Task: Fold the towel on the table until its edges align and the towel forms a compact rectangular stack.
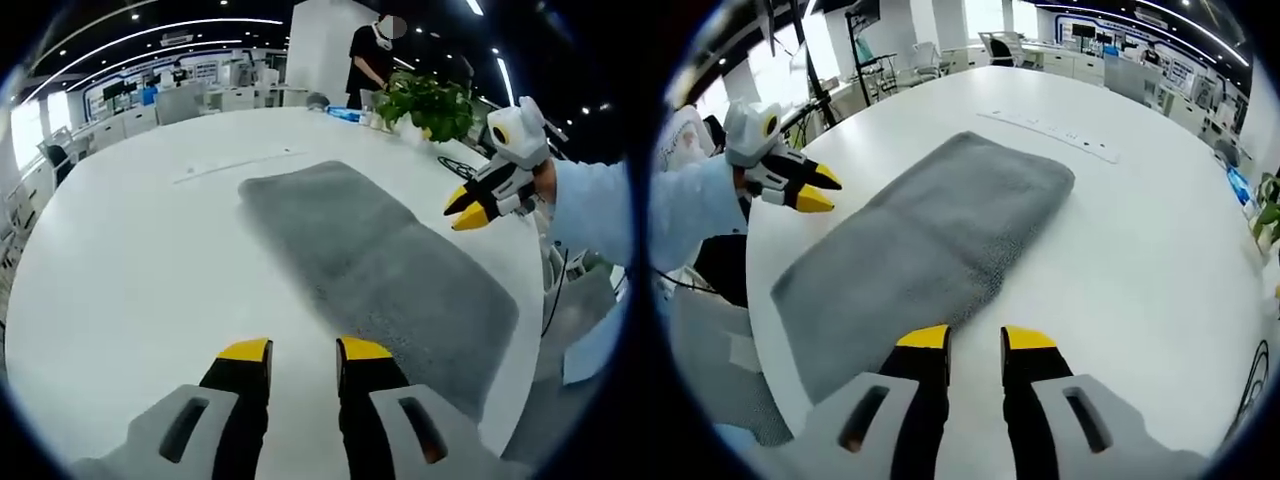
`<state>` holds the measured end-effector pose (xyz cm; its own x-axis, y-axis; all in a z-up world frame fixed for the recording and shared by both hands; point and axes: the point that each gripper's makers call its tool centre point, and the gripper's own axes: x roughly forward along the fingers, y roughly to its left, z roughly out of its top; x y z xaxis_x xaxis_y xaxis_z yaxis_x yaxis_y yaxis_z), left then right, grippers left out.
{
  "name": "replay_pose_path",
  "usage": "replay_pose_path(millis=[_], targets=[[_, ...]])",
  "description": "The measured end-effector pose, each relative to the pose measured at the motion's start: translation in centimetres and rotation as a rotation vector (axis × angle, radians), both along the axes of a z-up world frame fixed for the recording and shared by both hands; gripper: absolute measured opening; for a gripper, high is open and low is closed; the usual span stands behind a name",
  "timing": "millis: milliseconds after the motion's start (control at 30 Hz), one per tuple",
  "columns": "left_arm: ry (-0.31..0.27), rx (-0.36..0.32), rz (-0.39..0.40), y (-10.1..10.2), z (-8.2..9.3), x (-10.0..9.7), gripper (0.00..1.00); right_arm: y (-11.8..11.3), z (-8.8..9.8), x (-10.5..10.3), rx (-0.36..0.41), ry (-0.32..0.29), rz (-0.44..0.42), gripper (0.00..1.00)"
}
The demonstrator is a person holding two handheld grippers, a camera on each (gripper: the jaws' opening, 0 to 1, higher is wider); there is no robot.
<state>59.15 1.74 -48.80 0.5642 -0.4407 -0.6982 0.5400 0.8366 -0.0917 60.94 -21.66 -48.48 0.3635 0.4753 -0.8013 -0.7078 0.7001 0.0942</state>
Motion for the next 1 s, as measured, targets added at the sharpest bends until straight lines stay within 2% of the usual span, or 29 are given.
replay_pose_path(millis=[300, 333, 433, 500, 633, 1000], targets=[[-0.002, -0.004, -0.068, -0.6, 0.5, -1.7, 0.26, 0.4, 0.4, -1.8, 0.018, 0.005, 0.055, 0.20], [0.001, -0.006, -0.080, -0.8, 0.5, -2.0, 0.26, 0.5, 0.6, -2.7, 0.020, 0.008, 0.062, 0.20], [-0.012, 0.002, -0.116, -1.1, 0.8, -2.5, 0.27, 0.5, 0.7, -3.0, 0.025, 0.007, 0.074, 0.21], [-0.020, 0.003, -0.124, -1.2, 1.1, -3.0, 0.27, 0.7, 1.1, -4.0, 0.026, 0.007, 0.085, 0.21], [-0.024, -0.007, -0.137, -1.2, 1.4, -3.2, 0.28, 0.9, 1.0, -4.4, 0.030, 0.007, 0.117, 0.22], [-0.028, -0.015, -0.242, -3.3, 2.1, -6.0, 0.29, 1.8, 1.4, -6.4, 0.039, 0.009, 0.186, 0.26]])
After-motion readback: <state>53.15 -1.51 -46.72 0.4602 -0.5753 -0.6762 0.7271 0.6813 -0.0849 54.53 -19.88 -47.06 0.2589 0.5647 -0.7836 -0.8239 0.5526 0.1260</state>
